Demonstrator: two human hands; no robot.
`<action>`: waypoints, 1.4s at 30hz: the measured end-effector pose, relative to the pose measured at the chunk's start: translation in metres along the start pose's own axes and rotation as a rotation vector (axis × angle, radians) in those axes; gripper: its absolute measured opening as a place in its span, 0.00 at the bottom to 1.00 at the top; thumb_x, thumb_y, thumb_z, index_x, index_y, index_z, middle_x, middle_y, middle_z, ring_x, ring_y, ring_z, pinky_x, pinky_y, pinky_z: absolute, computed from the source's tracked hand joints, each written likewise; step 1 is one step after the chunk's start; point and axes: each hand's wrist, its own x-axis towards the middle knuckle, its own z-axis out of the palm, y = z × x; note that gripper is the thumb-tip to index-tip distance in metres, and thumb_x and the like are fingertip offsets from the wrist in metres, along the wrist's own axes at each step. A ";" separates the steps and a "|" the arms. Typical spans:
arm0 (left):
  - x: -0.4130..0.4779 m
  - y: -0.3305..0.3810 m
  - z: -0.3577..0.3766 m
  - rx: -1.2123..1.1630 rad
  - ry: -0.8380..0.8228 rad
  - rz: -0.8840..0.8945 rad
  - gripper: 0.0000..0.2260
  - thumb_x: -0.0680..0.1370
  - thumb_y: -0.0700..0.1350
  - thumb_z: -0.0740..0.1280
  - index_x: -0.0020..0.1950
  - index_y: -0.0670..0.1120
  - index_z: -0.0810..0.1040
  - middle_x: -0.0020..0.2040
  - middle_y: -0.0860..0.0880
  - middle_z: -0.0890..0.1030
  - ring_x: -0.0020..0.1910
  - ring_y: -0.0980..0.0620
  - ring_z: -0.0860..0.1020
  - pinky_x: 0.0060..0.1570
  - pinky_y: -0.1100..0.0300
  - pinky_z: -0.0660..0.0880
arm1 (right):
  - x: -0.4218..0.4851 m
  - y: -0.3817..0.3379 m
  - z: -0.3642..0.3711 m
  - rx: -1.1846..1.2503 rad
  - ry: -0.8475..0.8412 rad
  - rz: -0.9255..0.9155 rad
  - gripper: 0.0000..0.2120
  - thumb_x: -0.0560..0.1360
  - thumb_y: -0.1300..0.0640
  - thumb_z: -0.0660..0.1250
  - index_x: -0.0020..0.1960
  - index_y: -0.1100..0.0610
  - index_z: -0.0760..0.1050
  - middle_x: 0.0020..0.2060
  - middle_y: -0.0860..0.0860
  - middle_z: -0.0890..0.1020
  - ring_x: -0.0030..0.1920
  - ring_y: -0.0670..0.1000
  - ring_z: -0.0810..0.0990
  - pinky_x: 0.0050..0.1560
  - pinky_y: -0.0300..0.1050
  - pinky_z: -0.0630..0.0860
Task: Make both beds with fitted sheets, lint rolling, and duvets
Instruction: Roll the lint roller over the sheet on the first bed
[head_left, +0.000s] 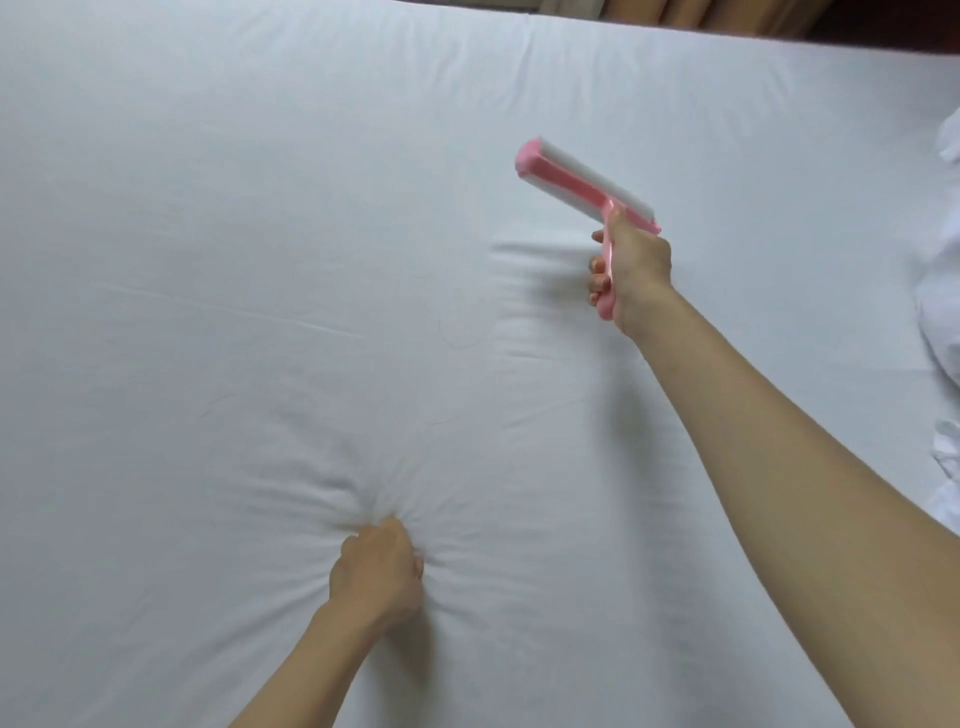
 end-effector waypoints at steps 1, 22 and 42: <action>0.001 0.000 0.000 0.006 -0.008 0.002 0.12 0.80 0.49 0.57 0.58 0.43 0.68 0.59 0.44 0.74 0.60 0.44 0.72 0.51 0.56 0.70 | 0.001 -0.008 -0.004 0.029 0.021 -0.022 0.17 0.76 0.42 0.62 0.42 0.56 0.70 0.24 0.49 0.67 0.17 0.46 0.61 0.24 0.33 0.59; -0.087 0.005 0.060 -0.218 0.446 0.108 0.06 0.75 0.39 0.62 0.39 0.42 0.67 0.38 0.46 0.71 0.37 0.44 0.70 0.35 0.52 0.68 | -0.170 0.187 -0.178 -0.282 0.039 0.138 0.09 0.79 0.52 0.58 0.42 0.53 0.69 0.25 0.52 0.66 0.20 0.49 0.62 0.21 0.35 0.59; -0.168 0.065 0.124 -0.250 0.316 0.240 0.04 0.76 0.40 0.61 0.42 0.46 0.68 0.40 0.51 0.71 0.40 0.48 0.71 0.37 0.57 0.66 | -0.289 0.209 -0.286 -0.145 0.131 0.082 0.04 0.77 0.54 0.65 0.48 0.55 0.73 0.24 0.52 0.70 0.20 0.47 0.65 0.20 0.35 0.61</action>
